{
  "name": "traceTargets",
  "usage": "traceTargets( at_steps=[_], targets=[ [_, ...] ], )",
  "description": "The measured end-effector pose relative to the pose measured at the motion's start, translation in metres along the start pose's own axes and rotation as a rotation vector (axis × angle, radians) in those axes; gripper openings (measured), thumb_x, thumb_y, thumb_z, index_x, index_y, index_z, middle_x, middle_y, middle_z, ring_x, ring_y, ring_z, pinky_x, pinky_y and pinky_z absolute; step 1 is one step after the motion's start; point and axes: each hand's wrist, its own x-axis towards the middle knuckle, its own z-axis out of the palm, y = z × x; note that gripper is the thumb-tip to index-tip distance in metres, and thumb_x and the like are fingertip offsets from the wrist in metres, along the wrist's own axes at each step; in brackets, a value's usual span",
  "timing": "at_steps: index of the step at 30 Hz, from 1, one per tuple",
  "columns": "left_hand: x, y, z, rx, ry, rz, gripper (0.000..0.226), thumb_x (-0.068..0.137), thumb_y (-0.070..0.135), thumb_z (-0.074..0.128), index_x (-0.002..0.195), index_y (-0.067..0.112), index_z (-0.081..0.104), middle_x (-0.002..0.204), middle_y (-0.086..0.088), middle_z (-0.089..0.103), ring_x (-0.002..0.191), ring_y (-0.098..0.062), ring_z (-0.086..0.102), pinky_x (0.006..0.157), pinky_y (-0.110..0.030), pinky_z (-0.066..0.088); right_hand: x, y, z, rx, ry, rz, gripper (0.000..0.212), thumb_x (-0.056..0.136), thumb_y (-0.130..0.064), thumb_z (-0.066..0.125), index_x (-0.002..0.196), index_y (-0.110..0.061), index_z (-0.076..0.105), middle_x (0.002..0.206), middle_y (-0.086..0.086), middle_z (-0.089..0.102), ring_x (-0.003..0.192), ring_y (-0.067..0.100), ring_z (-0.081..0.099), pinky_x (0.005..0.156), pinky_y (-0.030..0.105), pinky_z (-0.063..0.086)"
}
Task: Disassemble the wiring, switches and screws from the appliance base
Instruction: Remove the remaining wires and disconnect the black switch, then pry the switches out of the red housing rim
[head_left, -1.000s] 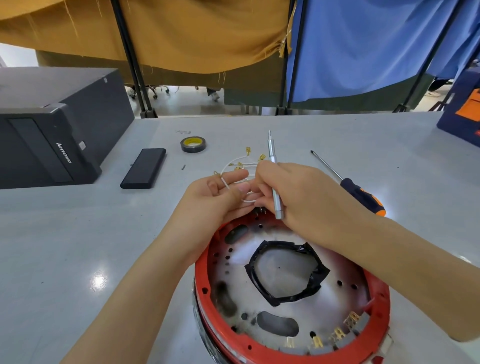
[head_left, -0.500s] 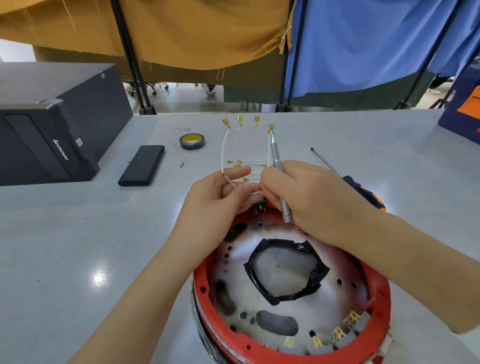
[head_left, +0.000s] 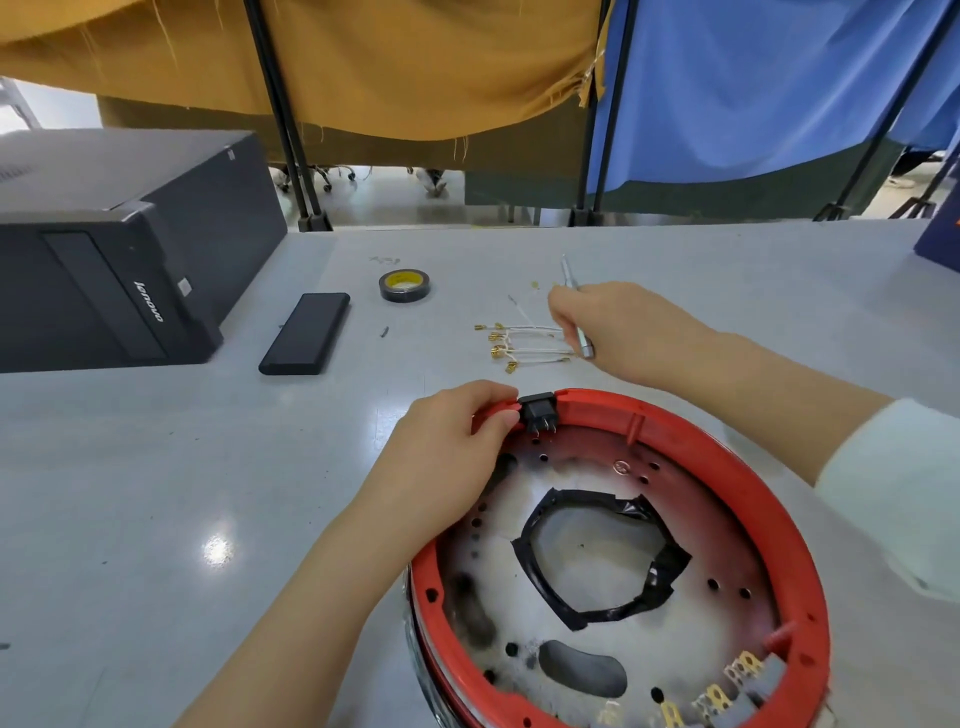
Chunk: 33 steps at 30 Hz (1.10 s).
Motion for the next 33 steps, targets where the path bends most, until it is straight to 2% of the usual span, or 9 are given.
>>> traceTargets(
  at_steps=[4, 8, 12, 16, 20, 23, 26, 30, 33],
  targets=[
    [0.001, -0.001, -0.001, -0.001, -0.003, 0.01, 0.025, 0.095, 0.032, 0.052, 0.117, 0.033, 0.065, 0.11, 0.019, 0.067, 0.103, -0.001, 0.058, 0.088, -0.016, 0.042, 0.016, 0.001, 0.023, 0.023, -0.155, 0.026, 0.028, 0.08, 0.004, 0.053, 0.082, -0.022, 0.041, 0.067, -0.004, 0.04, 0.073, 0.027, 0.048, 0.056, 0.032, 0.029],
    [0.001, -0.003, 0.0, -0.014, -0.003, 0.0, 0.025, 0.095, 0.033, 0.052, 0.116, 0.035, 0.064, 0.107, 0.02, 0.067, 0.099, 0.001, 0.059, 0.083, -0.009, 0.041, 0.012, 0.003, 0.032, 0.132, -0.174, 0.053, 0.02, 0.081, -0.012, 0.063, 0.083, -0.021, 0.045, 0.065, -0.008, 0.042, 0.076, 0.028, 0.052, 0.06, 0.033, 0.038],
    [0.002, -0.003, 0.0, 0.001, 0.001, -0.001, 0.026, 0.095, 0.034, 0.052, 0.118, 0.036, 0.062, 0.108, 0.02, 0.065, 0.098, 0.001, 0.058, 0.077, -0.001, 0.035, -0.002, 0.008, 0.014, 0.265, -0.114, 0.161, 0.027, 0.081, -0.035, 0.069, 0.084, -0.026, 0.044, 0.087, -0.006, 0.061, 0.075, 0.012, 0.056, 0.059, 0.028, 0.039],
    [0.001, -0.002, 0.0, 0.003, -0.005, 0.004, 0.026, 0.095, 0.034, 0.052, 0.119, 0.036, 0.062, 0.111, 0.019, 0.065, 0.1, 0.0, 0.057, 0.079, -0.002, 0.035, -0.023, 0.011, -0.018, 0.442, -0.055, 0.316, 0.035, 0.08, -0.064, 0.058, 0.083, -0.032, 0.045, 0.082, -0.013, 0.06, 0.069, 0.002, 0.058, 0.057, 0.027, 0.04],
    [0.0, -0.001, -0.001, 0.003, -0.01, 0.002, 0.024, 0.095, 0.033, 0.052, 0.116, 0.036, 0.063, 0.109, 0.018, 0.065, 0.101, -0.001, 0.058, 0.081, -0.008, 0.038, -0.055, 0.022, -0.025, 0.614, 0.04, 0.428, 0.023, 0.098, -0.04, 0.04, 0.082, -0.029, 0.052, 0.069, -0.006, 0.054, 0.058, 0.001, 0.054, 0.059, 0.027, 0.039],
    [-0.001, 0.002, -0.002, -0.009, -0.017, 0.0, 0.024, 0.095, 0.032, 0.052, 0.115, 0.034, 0.065, 0.108, 0.018, 0.066, 0.101, -0.001, 0.059, 0.088, -0.018, 0.042, -0.079, 0.027, -0.018, 0.461, -0.108, 0.443, 0.015, 0.098, -0.032, 0.044, 0.093, -0.03, 0.058, 0.07, -0.003, 0.05, 0.069, 0.013, 0.056, 0.063, 0.031, 0.042],
    [-0.002, 0.004, -0.003, -0.003, -0.011, 0.001, 0.023, 0.095, 0.031, 0.052, 0.115, 0.033, 0.065, 0.108, 0.016, 0.066, 0.101, -0.003, 0.059, 0.09, -0.021, 0.042, -0.099, 0.028, 0.0, 0.097, -0.207, 0.475, 0.015, 0.098, -0.032, 0.039, 0.102, -0.033, 0.054, 0.075, -0.005, 0.05, 0.072, 0.018, 0.053, 0.062, 0.032, 0.037],
    [-0.003, 0.005, -0.003, 0.006, -0.002, -0.001, 0.023, 0.095, 0.031, 0.053, 0.115, 0.033, 0.065, 0.109, 0.015, 0.066, 0.102, -0.004, 0.059, 0.09, -0.022, 0.042, -0.112, 0.027, 0.015, -0.187, -0.21, 0.447, 0.016, 0.097, -0.028, 0.037, 0.104, -0.032, 0.05, 0.082, 0.0, 0.051, 0.056, 0.001, 0.032, 0.052, 0.027, 0.026],
    [-0.002, 0.005, -0.002, 0.018, 0.003, -0.001, 0.024, 0.095, 0.031, 0.052, 0.116, 0.033, 0.064, 0.11, 0.016, 0.066, 0.102, -0.003, 0.058, 0.085, -0.019, 0.04, -0.113, 0.028, 0.018, -0.217, -0.18, 0.422, 0.017, 0.097, -0.024, 0.037, 0.104, -0.027, 0.052, 0.081, 0.003, 0.056, 0.055, 0.003, 0.025, 0.056, 0.027, 0.033]
  ],
)
